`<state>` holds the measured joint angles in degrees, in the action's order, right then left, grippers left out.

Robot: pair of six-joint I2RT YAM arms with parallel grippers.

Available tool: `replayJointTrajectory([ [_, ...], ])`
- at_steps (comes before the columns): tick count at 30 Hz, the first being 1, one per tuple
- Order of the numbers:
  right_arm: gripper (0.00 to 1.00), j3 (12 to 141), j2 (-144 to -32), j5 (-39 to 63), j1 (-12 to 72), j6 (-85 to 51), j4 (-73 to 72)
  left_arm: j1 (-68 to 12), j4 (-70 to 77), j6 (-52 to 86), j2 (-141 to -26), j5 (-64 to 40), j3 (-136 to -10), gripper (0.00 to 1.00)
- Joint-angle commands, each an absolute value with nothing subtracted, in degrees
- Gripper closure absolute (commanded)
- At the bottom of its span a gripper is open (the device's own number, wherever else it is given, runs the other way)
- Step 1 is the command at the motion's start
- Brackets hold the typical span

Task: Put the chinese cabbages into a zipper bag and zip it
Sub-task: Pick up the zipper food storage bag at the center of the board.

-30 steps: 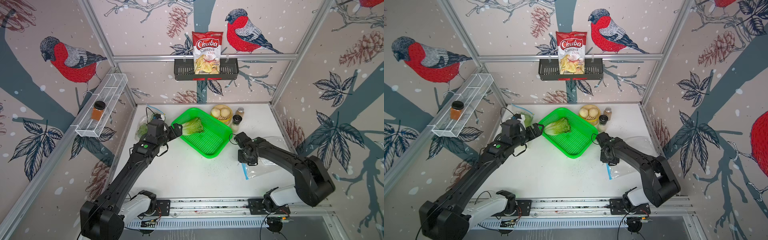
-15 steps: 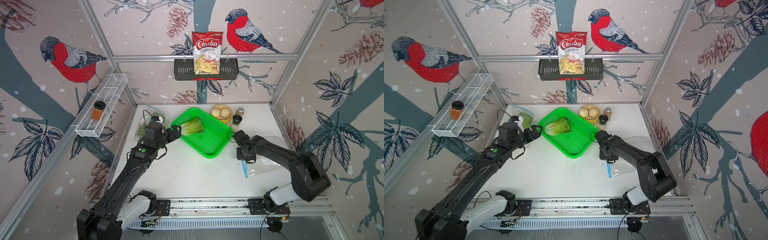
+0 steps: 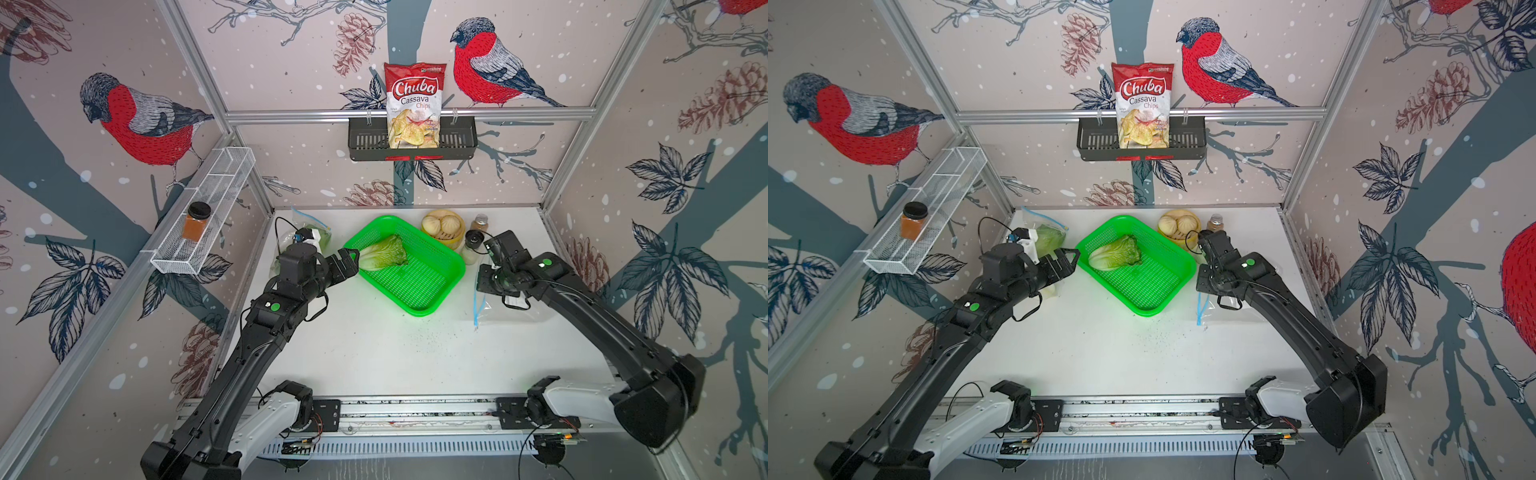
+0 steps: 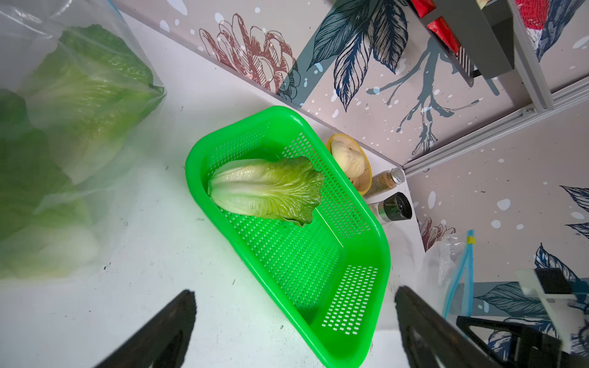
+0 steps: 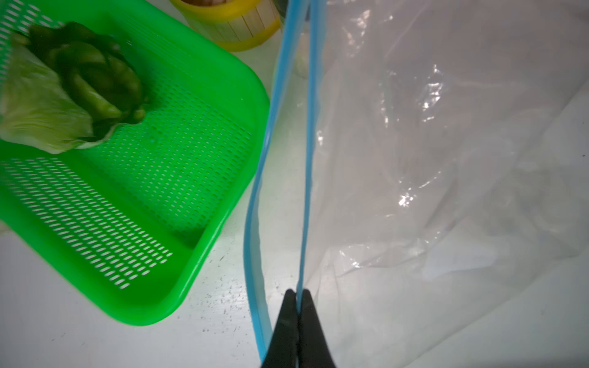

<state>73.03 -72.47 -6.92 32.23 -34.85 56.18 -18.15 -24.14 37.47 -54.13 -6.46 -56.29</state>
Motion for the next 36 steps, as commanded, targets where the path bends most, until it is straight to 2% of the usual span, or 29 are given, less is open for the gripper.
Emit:
replayJointTrajectory([
  [1, 0.99, 81.75, -72.16, -2.80, 33.25, -35.98, 62.30, -18.13, -27.51, 34.15, -56.13, -9.03, -60.95, 0.03],
  [5, 0.98, 94.45, -74.06, 1.25, 33.87, -36.43, 64.02, -18.14, -30.79, 33.44, -58.61, -9.28, -66.99, 0.04],
  [9, 0.98, 105.31, -78.40, 6.18, 38.25, -36.46, 62.23, -17.83, -30.98, 33.89, -58.35, -9.49, -71.14, 0.04],
  [21, 0.98, 116.45, -89.34, 26.65, 53.59, -36.33, 36.72, -15.74, -52.48, 31.19, -61.84, -1.56, -93.78, 0.04],
  [24, 0.98, 114.06, -91.00, 30.89, 56.14, -34.91, 30.86, -12.56, -59.32, 31.72, -61.88, 2.71, -97.81, 0.03],
  [26, 0.98, 109.90, -90.61, 30.20, 57.09, -33.22, 28.23, -11.28, -62.56, 30.45, -62.00, 4.84, -100.15, 0.03],
  [29, 0.98, 98.68, -88.07, 33.94, 55.16, -35.95, 19.31, -11.25, -66.06, 29.10, -61.82, 6.89, -101.87, 0.03],
  [32, 0.98, 88.01, -85.55, 36.52, 52.71, -39.26, 11.31, -11.25, -65.61, 28.41, -60.62, 5.49, -99.42, 0.04],
  [36, 0.98, 83.33, -85.25, 34.19, 50.94, -34.88, 15.80, -11.25, -61.31, 30.50, -57.93, 1.19, -91.78, 0.09],
])
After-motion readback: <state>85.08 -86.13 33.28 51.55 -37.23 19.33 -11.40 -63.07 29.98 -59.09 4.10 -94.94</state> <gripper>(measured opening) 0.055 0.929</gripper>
